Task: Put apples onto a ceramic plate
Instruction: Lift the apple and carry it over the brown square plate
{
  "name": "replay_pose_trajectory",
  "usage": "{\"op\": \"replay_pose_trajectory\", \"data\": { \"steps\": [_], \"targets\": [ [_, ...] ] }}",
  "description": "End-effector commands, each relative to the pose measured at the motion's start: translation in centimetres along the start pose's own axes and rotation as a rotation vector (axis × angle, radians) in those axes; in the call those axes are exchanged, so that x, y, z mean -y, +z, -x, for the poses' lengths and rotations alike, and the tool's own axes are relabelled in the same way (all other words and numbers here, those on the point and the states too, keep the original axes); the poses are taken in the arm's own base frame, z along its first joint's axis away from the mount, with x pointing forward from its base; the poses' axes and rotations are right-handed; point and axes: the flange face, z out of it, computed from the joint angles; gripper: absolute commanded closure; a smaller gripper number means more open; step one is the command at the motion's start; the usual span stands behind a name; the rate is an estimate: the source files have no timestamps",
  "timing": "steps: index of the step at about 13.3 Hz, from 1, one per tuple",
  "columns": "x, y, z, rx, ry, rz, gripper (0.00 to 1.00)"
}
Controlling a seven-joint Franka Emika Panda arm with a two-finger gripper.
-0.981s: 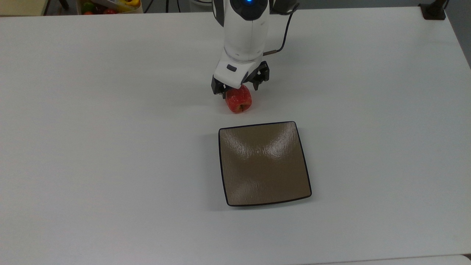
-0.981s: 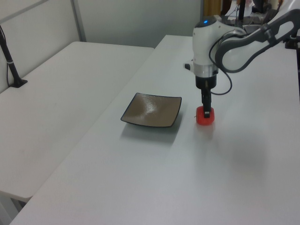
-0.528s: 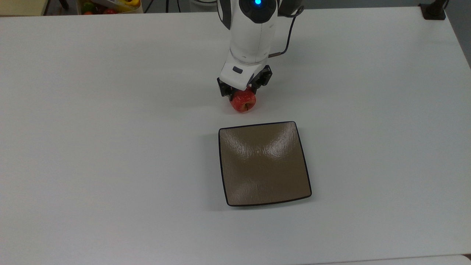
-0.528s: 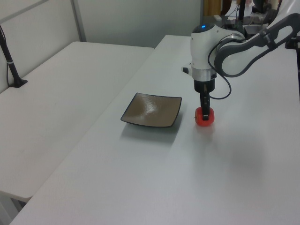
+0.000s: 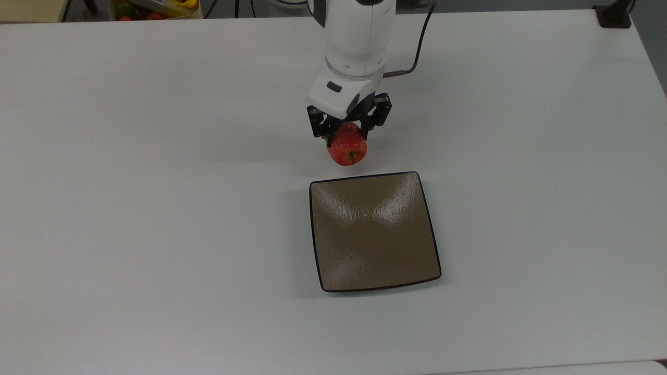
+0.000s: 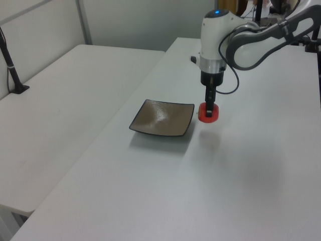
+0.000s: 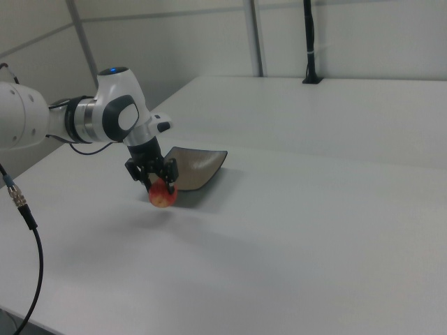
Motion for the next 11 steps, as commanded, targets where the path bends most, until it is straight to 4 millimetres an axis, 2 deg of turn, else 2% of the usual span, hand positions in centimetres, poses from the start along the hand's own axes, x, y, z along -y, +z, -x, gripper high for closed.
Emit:
{"op": "replay_pose_trajectory", "data": {
  "steps": [1, 4, 5, 6, 8, 9, 11],
  "targets": [
    [-0.4, -2.0, -2.4, -0.193, 0.221, -0.014, 0.58],
    [-0.3, -1.9, -5.0, -0.281, 0.358, -0.033, 0.57],
    [-0.3, -0.9, -5.6, -0.275, 0.371, -0.028, 0.51],
    [-0.4, -0.6, -5.6, -0.272, 0.374, -0.025, 0.4],
    [-0.3, -0.6, -5.7, -0.275, 0.367, -0.018, 0.03],
    [-0.1, -0.6, -5.7, -0.277, 0.353, -0.007, 0.0],
    [-0.1, -0.6, -5.7, -0.278, 0.343, 0.007, 0.0]
  ]
}}
